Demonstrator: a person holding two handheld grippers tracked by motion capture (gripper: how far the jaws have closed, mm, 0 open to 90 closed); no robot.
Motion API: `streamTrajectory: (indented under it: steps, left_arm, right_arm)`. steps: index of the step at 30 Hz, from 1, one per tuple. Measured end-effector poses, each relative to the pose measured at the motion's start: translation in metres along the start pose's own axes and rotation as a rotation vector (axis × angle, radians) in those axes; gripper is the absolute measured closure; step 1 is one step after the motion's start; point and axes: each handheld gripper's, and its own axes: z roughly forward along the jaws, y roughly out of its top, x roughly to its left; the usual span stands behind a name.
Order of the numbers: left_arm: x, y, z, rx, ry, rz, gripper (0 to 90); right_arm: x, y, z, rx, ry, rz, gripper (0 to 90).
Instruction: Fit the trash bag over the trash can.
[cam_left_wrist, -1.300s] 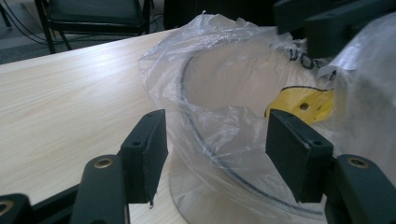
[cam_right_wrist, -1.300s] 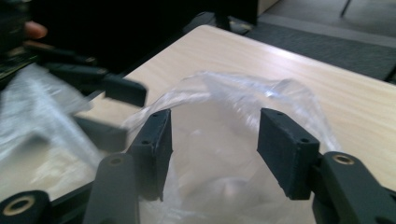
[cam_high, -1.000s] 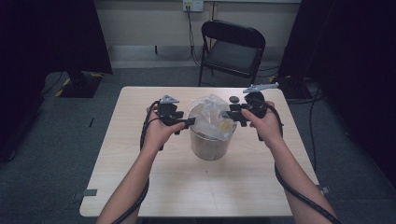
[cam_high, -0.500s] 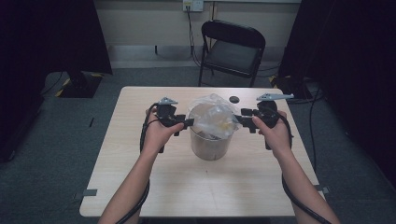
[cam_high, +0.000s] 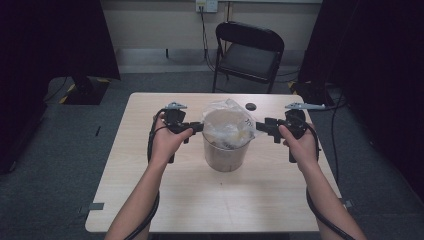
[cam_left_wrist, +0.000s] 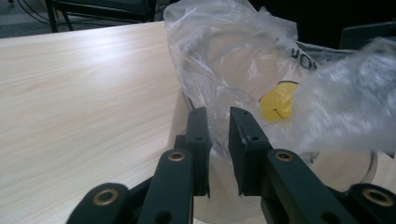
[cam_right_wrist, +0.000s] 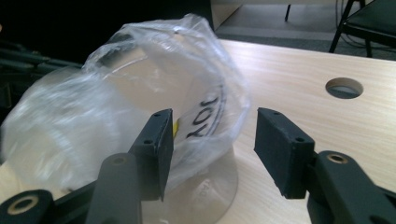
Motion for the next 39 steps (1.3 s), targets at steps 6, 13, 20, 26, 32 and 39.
streamTrajectory:
  steps: [6, 13, 20, 26, 32, 39]
  left_arm:
    - [0.002, -0.002, -0.001, 0.002, -0.011, -0.001, 78.1]
    - [0.003, -0.003, -0.002, -0.007, -0.026, -0.019, 76.7]
    - [0.007, -0.009, -0.005, 0.0, -0.042, -0.027, 89.2]
    - [0.012, -0.016, -0.004, 0.008, -0.067, -0.058, 90.0]
    - [0.018, -0.027, 0.002, 0.031, -0.068, -0.078, 90.0]
    - [0.019, -0.032, 0.01, 0.041, -0.077, -0.093, 90.0]
  right_arm:
    - [-0.002, -0.002, 0.002, 0.034, -0.013, 0.006, 49.1]
    - [-0.003, -0.005, 0.007, 0.085, 0.039, 0.016, 65.7]
    - [-0.002, -0.009, 0.01, 0.141, 0.07, -0.001, 84.9]
    - [0.0, -0.014, 0.013, 0.163, 0.088, -0.028, 89.3]
    - [0.0, -0.02, 0.015, 0.171, 0.086, -0.041, 90.0]
    - [0.0, -0.024, 0.021, 0.18, 0.082, -0.054, 90.0]
